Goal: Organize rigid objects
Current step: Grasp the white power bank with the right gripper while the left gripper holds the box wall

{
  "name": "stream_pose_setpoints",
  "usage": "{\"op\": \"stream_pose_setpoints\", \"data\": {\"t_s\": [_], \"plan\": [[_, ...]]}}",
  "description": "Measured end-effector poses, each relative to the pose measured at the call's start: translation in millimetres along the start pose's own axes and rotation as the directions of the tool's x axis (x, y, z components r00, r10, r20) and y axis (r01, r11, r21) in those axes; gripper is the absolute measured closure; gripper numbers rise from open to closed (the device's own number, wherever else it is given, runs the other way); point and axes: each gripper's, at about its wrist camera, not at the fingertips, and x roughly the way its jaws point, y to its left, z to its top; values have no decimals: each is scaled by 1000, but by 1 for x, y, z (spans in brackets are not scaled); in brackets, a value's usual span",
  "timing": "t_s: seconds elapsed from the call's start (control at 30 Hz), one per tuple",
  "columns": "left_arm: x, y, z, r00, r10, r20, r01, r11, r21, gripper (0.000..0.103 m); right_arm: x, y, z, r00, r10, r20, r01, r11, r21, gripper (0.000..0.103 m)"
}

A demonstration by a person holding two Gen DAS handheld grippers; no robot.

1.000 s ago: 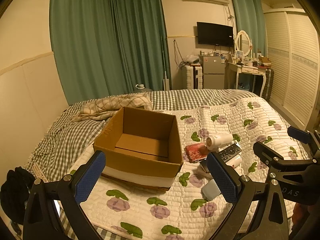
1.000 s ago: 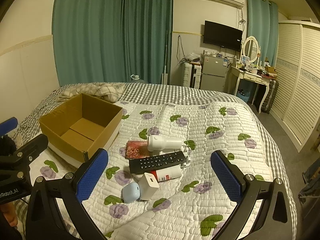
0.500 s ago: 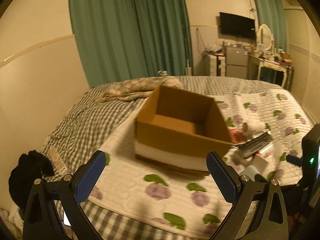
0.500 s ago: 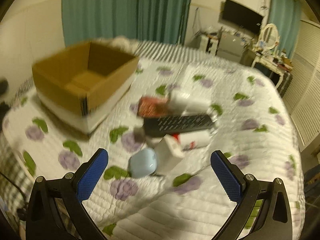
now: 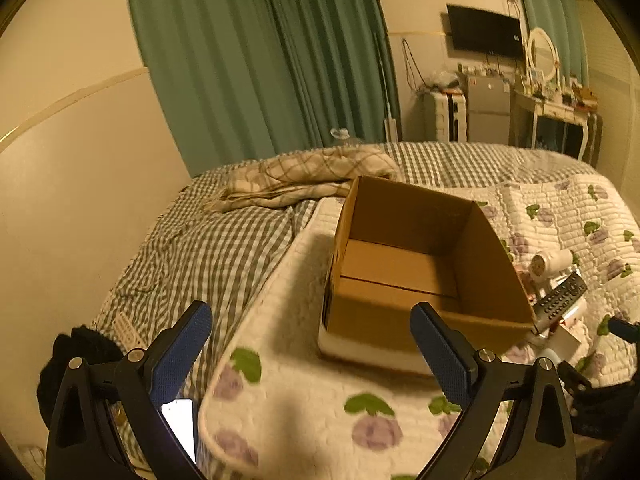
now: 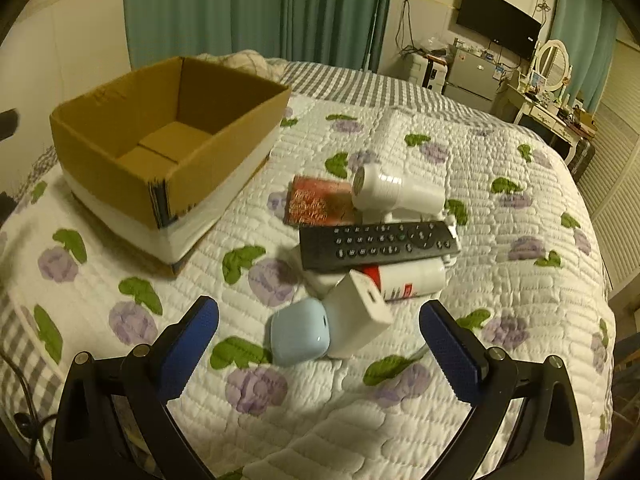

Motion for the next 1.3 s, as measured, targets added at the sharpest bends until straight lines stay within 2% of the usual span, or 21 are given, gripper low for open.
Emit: {"op": "stream_pose_setpoints", "data": {"t_s": [0.1,0.2,0.27,0.33,0.37,0.4,0.5,0.53,0.57,0.73,0.97,1.03,1.13,1.23,1.3], "plan": [[28,-4,12,998,13,-58,-10,999,53,3,1,-2,4,1000,7,5,-7,1000,2,2],[52,-8,16,993,23,-114,-15,997,70,14,6,-1,4,1000,1,-3,-1,1000,-9,2],[61,-10,17,990,9,-138,0,998,67,28,12,-2,2,1000,4,-15,-4,1000,-9,2],[65,-11,16,987,-23,-159,33,998,58,54,21,-2,-2,999,13,-36,-13,1000,-8,2],[68,-14,17,984,-40,-173,51,997,59,62,25,-3,-5,999,13,-49,-13,1000,-9,2],[70,-17,16,983,-39,-180,53,996,72,76,30,-2,-7,998,12,-62,-13,1000,-12,2],[72,-29,17,984,23,-177,2,990,143,82,39,0,-13,996,18,-87,-20,1000,-22,2],[72,-30,18,984,41,-174,-13,988,156,91,41,1,-14,996,19,-93,-22,999,-23,2],[73,-29,19,984,54,-171,-27,987,157,94,45,2,-16,995,19,-99,-22,999,-25,2],[76,-16,23,982,3,-188,23,990,136,95,63,10,-24,991,-20,-130,14,999,-51,3],[72,-16,21,982,-26,-189,51,990,129,96,73,16,-31,983,-137,-119,125,987,-99,19],[71,-16,20,982,-27,-189,53,990,131,96,72,17,-33,979,-173,-104,162,981,-107,27],[69,-17,19,981,-26,-190,53,989,135,96,68,13,-33,981,-177,-85,169,981,-93,36],[68,-17,19,981,-29,-191,56,989,138,96,62,9,-32,983,-168,-69,163,984,-72,50],[67,-17,18,981,-25,-192,53,989,141,96,58,5,-31,982,-178,-59,174,983,-57,68]]}}
